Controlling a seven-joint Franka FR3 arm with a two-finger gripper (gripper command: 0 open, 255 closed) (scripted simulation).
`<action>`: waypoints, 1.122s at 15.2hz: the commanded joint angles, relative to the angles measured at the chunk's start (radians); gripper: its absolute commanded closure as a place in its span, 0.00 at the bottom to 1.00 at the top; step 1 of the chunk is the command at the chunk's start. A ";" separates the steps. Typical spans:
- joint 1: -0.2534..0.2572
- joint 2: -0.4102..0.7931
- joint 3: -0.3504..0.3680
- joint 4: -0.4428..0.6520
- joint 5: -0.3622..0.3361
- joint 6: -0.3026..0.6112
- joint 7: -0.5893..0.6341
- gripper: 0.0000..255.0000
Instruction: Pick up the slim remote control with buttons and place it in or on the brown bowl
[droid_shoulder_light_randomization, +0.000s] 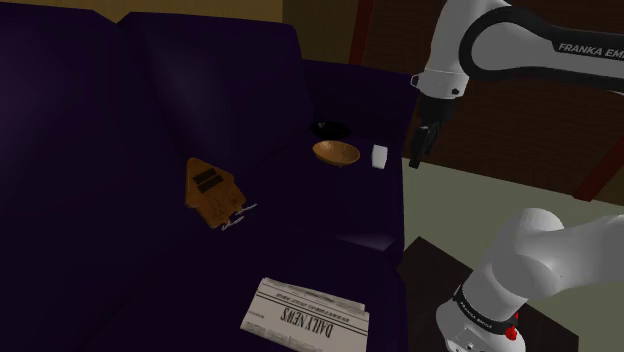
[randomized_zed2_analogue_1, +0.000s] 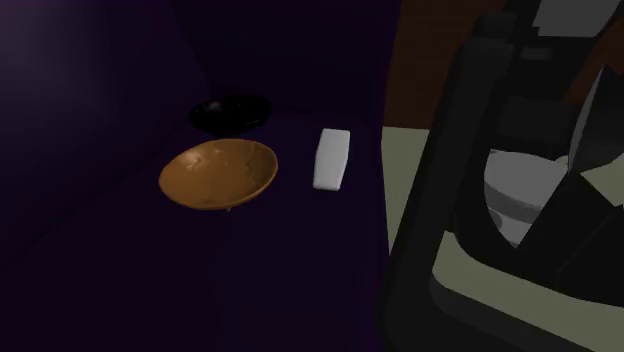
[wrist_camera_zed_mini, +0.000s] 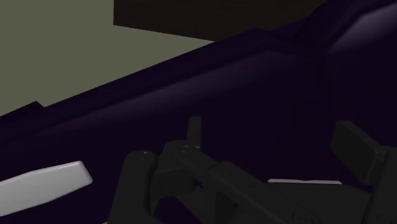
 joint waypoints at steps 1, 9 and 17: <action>0.000 0.000 0.000 0.000 0.000 0.000 0.000 0.00; -0.107 0.258 -0.020 0.062 -0.005 0.212 0.159 0.00; -0.198 0.511 -0.061 0.176 -0.010 0.368 0.307 0.00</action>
